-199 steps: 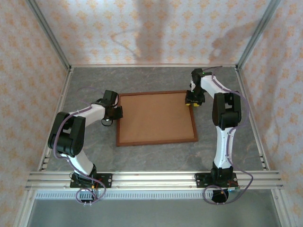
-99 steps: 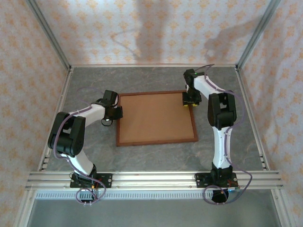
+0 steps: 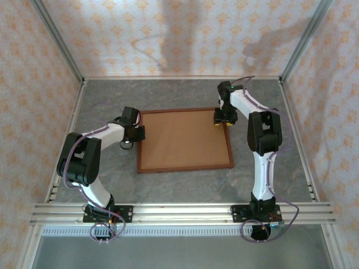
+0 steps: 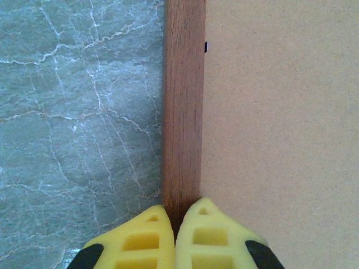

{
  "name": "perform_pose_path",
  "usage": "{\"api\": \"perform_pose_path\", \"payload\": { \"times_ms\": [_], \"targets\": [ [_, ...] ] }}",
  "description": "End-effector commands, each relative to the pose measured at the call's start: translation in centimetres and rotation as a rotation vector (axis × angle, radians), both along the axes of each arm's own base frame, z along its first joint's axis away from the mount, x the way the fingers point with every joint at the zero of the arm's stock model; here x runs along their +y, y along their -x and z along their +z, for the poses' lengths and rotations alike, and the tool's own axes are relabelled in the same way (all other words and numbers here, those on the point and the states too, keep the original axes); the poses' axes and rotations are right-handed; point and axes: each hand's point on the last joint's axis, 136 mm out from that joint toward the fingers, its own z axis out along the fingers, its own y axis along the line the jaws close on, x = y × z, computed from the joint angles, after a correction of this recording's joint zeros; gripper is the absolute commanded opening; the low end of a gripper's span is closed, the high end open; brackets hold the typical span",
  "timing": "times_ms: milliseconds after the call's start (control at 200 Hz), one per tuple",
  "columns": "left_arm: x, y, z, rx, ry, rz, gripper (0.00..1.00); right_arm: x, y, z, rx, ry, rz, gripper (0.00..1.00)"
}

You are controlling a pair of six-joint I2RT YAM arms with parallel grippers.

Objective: Put the photo into the frame

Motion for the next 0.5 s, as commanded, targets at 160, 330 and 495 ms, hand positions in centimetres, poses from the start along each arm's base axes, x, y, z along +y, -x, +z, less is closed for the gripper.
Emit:
{"api": "perform_pose_path", "payload": {
  "times_ms": [160, 330, 495],
  "targets": [
    [0.5, 2.4, -1.7, 0.104, -0.041, -0.01, 0.05, -3.4, 4.8, 3.6, -0.024, 0.047, -0.143, 0.46],
    [0.5, 2.5, -1.6, 0.103, -0.043, -0.009, 0.05, -4.3, 9.7, 2.0, 0.088, 0.088, -0.142, 0.43],
    [0.5, 2.5, -1.6, 0.104, -0.041, -0.009, 0.05, -4.4, 11.7, 0.9, 0.133, 0.105, -0.131, 0.4]
  ]
}}
